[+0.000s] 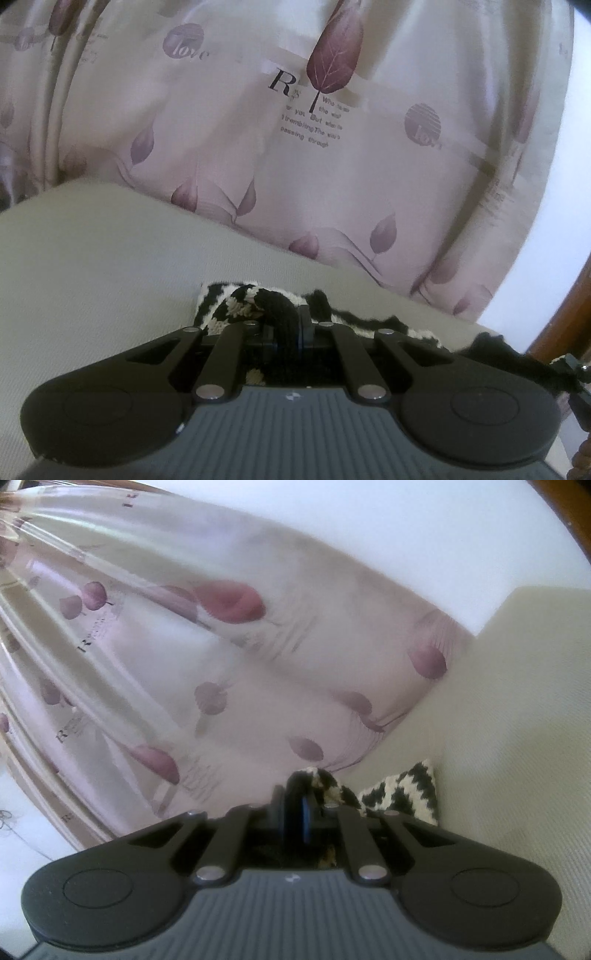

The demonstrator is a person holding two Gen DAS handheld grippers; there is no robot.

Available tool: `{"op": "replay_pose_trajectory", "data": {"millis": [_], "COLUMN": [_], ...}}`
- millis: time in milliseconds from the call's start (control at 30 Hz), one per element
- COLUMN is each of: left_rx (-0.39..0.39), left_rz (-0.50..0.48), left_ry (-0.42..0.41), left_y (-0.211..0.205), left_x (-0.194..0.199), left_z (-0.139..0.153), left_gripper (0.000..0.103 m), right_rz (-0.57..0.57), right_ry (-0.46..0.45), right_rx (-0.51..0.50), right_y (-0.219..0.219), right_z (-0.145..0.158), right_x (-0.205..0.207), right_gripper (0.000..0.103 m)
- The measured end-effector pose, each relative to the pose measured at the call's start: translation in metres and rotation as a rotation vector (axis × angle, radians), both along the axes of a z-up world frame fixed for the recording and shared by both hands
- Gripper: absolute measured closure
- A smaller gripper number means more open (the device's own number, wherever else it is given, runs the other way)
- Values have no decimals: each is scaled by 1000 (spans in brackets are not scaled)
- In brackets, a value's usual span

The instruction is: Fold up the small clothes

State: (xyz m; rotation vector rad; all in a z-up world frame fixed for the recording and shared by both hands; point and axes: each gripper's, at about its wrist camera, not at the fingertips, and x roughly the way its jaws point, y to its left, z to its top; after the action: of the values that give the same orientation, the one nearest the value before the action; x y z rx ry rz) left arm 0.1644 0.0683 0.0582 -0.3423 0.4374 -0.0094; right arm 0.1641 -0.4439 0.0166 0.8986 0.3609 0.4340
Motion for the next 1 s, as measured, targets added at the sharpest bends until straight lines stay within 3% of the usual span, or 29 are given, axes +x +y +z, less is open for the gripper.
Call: {"op": "replay_pose_trajectory", "data": {"millis": [200, 600, 800, 1000], "left_rx": [27, 58, 43, -6], "left_rz": [53, 127, 137, 138], "left_ry": [3, 65, 105, 106], "left_y": [1, 4, 7, 14], "left_x": [38, 98, 115, 118], "left_z": [-6, -45, -66, -74], "left_gripper": [94, 94, 90, 83], "right_rz": [-9, -43, -57, -72], "right_ry": [41, 154, 219, 227], "right_rx": [-8, -7, 9, 18], "right_y": [5, 14, 18, 19], "right_z": [-12, -58, -83, -91], "right_x": [42, 104, 121, 127], "right_gripper": [94, 94, 94, 90]}}
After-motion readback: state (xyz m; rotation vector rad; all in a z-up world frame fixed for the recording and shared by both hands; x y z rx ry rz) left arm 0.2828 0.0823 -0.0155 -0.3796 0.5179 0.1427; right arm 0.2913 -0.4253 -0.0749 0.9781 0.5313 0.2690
